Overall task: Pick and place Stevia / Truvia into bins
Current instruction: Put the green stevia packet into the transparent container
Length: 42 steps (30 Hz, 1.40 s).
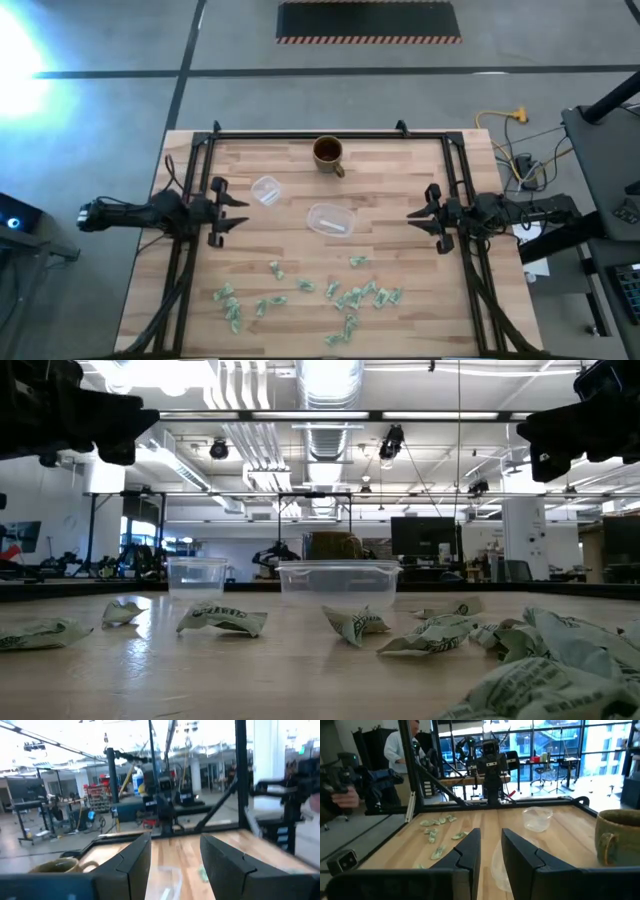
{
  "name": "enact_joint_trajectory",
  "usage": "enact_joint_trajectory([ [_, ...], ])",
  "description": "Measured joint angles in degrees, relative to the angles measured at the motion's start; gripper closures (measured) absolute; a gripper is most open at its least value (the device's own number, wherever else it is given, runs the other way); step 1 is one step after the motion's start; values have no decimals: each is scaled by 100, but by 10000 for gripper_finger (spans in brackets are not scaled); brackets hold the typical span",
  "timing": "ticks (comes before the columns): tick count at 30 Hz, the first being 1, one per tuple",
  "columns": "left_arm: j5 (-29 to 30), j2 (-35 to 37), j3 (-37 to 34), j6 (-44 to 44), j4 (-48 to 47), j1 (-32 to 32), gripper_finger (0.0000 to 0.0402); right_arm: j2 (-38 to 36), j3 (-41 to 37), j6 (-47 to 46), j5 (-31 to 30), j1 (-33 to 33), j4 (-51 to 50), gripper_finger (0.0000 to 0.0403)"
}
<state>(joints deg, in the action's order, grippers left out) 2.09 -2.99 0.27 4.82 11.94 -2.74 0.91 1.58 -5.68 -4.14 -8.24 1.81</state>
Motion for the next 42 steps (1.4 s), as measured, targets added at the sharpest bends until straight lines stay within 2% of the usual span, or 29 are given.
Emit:
enact_joint_trajectory([
  [9, 9, 5, 0, -153, 460, 0, 246, -2, 1, 445, 0, -1, 72, 335],
  [17, 9, -34, 0, -129, 722, 0, 246, -2, 1, 443, 0, 0, 69, 335],
  [22, 8, -101, 0, -125, 559, 2, 246, -2, 2, 613, 0, 1, 36, 335],
  [26, 7, -243, 0, -135, 10, 2, 246, -2, 2, 513, 0, -1, -137, 335],
  [34, -22, -809, 63, -125, -215, 0, 246, 7, 2, 416, 0, -1, -320, 335],
  [42, -78, -2105, 782, -99, -183, 0, 246, 7, 2, 427, 0, 1, -297, 335],
])
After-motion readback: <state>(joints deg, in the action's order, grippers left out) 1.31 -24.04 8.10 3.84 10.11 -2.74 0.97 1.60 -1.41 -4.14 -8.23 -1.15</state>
